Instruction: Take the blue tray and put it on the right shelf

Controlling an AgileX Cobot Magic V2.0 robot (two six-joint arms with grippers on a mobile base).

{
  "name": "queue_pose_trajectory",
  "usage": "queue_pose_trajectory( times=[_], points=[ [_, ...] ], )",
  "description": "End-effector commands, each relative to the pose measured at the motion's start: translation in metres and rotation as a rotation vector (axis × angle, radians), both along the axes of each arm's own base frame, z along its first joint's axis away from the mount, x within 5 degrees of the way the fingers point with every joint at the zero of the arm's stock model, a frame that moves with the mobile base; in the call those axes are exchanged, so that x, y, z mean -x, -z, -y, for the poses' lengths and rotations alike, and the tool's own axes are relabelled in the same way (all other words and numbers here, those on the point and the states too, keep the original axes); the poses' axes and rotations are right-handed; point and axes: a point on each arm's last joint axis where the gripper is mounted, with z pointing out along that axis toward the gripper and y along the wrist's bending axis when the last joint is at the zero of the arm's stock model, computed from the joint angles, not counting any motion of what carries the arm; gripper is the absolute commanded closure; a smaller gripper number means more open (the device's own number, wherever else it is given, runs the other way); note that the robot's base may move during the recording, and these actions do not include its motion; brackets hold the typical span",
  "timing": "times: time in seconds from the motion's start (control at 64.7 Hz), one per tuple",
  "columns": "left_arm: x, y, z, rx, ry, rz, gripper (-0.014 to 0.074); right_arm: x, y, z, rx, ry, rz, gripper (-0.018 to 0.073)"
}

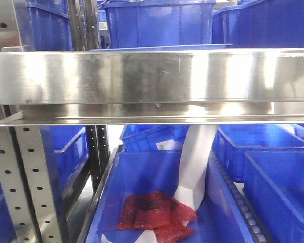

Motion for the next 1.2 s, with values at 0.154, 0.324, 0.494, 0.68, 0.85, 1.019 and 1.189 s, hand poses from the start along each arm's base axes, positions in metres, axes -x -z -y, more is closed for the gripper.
queue_pose_trajectory(
  times=[0.154, 0.324, 0.494, 0.68, 0.85, 1.019, 1.189],
  points=[
    [0.000, 0.000, -0.001, 0.011, -0.014, 0.077, 0.0645, 0.004, 0.020, 0.001, 0.014, 0.019, 0.111, 0.0500],
    [0.000, 0.000, -0.001, 0.011, -0.014, 0.077, 0.0645, 0.004, 0.022, 0.001, 0.014, 0.018, 0.101, 0.0500],
    [0.000, 0.000, -0.001, 0.011, -0.014, 0.077, 0.0645, 0.004, 0.022, 0.001, 0.014, 0.018, 0.101, 0.0500],
    [0.000, 0.000, -0.001, 0.011, -0.014, 0.077, 0.0645, 0.004, 0.022, 0.001, 0.014, 0.018, 0.101, 0.0500],
    [0.000, 0.000, -0.001, 0.011, -0.014, 0.077, 0.0645, 0.004, 0.022, 0.001, 0.014, 0.018, 0.101, 0.0500],
    [0.000, 0.000, -0.001, 0.011, -0.014, 0.077, 0.0645, 0.004, 0.022, 0.001, 0.014, 0.018, 0.101, 0.0500],
    [0.000, 0.000, -0.001, 0.011, -0.014, 0.077, 0.0645, 0.004, 0.022, 0.001, 0.014, 0.018, 0.101, 0.0500]
  ],
)
